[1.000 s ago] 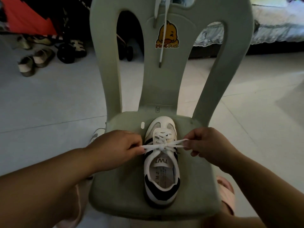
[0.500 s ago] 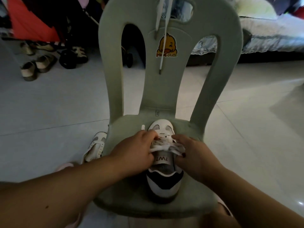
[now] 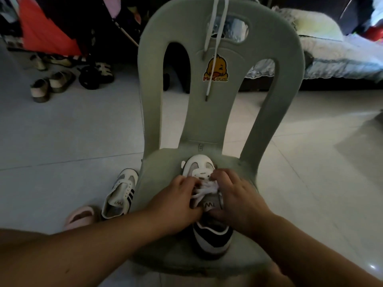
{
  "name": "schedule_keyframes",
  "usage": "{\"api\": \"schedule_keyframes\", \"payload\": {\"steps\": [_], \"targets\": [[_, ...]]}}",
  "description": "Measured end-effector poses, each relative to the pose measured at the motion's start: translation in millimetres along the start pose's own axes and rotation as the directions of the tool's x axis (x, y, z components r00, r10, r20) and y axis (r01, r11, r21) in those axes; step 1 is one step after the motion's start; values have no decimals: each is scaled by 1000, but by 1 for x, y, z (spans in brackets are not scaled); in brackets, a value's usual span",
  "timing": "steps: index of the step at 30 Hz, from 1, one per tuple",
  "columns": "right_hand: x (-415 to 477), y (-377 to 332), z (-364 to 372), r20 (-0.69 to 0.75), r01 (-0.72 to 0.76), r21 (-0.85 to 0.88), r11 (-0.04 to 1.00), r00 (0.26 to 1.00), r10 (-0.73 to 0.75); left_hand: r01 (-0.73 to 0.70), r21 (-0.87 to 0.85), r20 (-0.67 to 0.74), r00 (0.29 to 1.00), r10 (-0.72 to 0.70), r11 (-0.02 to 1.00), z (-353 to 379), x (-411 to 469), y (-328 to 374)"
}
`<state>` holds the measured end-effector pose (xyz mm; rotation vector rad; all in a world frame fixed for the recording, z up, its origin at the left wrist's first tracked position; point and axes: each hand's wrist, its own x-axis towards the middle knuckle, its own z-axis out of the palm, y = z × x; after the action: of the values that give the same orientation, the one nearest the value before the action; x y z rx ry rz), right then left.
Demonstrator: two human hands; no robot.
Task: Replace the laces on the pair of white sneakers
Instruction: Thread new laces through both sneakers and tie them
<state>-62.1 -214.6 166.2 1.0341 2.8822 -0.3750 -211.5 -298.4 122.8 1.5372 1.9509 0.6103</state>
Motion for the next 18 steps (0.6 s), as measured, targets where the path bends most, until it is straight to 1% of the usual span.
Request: {"api": "schedule_keyframes", "payload": {"steps": [3,6,8,11,13,15,18], "targets": [[-4,0,-2,-35,149,-212,966,987,-160,6,-23,6,1000,-6,1000,0,-1,-2],[-2,4,2,-48,201,-344,917,972,-231,15,-38,8,1000,-15,999,-1,-1,-3],[-1,3,3,-83,185,-353,917,970,-228,27,-40,17,1000,-26,999,-1,-2,-3],[-5,1,3,-184,97,-280,955,971,-153,55,-35,5,998,-55,998,0,-4,-1],[-11,2,5,-232,75,-266,961,963,-139,87,-64,21,996,-85,994,6,-5,-1],[-14,5,5,-280,75,-279,957,947,-156,126,-136,74,990,-117,983,10,-5,-2],[-18,11,1,-293,76,-279,957,943,-160,200,-338,157,976,-154,920,9,-2,0]]}}
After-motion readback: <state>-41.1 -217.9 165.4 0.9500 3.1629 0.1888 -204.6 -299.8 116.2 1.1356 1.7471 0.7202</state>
